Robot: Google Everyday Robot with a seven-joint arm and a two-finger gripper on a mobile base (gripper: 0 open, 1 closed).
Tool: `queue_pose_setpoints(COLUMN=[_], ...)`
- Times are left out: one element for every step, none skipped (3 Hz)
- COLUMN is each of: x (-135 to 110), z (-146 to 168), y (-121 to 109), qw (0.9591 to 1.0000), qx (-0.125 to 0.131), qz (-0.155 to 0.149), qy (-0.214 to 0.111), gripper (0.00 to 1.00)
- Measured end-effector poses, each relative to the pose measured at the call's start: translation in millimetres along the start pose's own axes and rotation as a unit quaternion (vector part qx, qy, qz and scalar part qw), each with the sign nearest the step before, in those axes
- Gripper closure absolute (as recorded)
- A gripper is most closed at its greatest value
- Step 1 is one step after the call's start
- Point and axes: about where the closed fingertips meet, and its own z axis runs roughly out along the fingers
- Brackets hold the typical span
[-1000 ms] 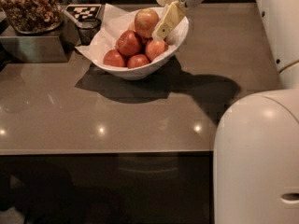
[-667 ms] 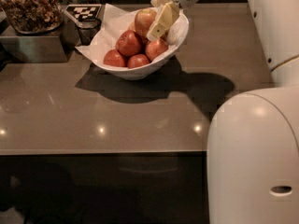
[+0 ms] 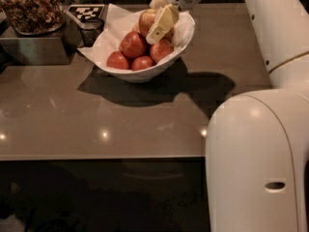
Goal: Pick apple from white bowl
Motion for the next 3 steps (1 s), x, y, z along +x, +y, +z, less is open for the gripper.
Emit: queue_pose_setpoints(x=[-1, -4, -4], z=[6, 14, 23], y=[0, 1, 3], qw=[1.0, 0.9999, 0.9997], qx=[-0.006, -0.014, -0.023], qz=[0.001, 0.0, -0.002], qy=[-0.004, -0.008, -0.012], gripper=[0.16, 0.21, 0.35])
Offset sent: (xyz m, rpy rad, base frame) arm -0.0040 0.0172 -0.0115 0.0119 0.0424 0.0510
